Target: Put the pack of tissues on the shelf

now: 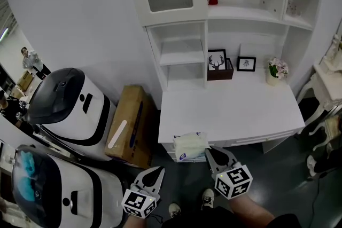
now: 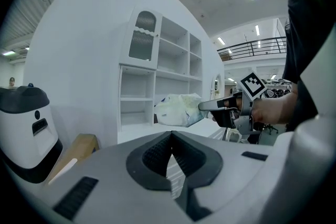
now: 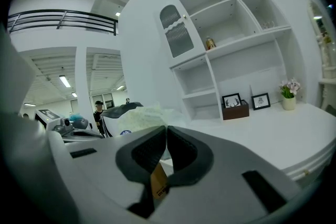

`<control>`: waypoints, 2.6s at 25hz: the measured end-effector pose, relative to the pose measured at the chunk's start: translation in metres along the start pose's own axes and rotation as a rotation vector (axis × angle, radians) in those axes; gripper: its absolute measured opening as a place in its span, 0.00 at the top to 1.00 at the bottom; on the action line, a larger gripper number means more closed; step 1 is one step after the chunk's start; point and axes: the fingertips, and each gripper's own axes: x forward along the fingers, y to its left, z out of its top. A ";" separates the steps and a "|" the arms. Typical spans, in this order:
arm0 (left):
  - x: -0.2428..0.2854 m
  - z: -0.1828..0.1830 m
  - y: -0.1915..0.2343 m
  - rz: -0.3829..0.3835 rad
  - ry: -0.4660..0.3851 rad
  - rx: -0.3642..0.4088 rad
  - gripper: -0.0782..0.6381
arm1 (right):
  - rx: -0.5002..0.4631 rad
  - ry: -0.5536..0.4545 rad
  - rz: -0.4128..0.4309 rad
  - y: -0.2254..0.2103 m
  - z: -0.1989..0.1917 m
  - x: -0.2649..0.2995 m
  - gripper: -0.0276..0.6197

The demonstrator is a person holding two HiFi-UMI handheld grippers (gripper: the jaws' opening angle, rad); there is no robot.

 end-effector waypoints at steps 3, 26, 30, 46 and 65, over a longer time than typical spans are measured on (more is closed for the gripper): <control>0.014 0.006 -0.010 0.005 -0.011 -0.005 0.89 | -0.005 0.000 0.012 -0.014 0.004 0.000 0.94; 0.083 0.058 -0.056 0.009 -0.083 -0.101 0.89 | 0.014 -0.005 0.081 -0.077 0.025 0.014 0.94; 0.086 0.056 -0.059 0.018 -0.075 -0.090 0.89 | 0.024 -0.004 0.083 -0.084 0.023 0.016 0.94; 0.100 0.056 -0.037 -0.047 -0.066 -0.094 0.89 | 0.029 -0.011 0.020 -0.090 0.027 0.031 0.94; 0.107 0.058 0.045 -0.141 -0.070 -0.116 0.89 | 0.037 -0.004 -0.090 -0.068 0.034 0.097 0.95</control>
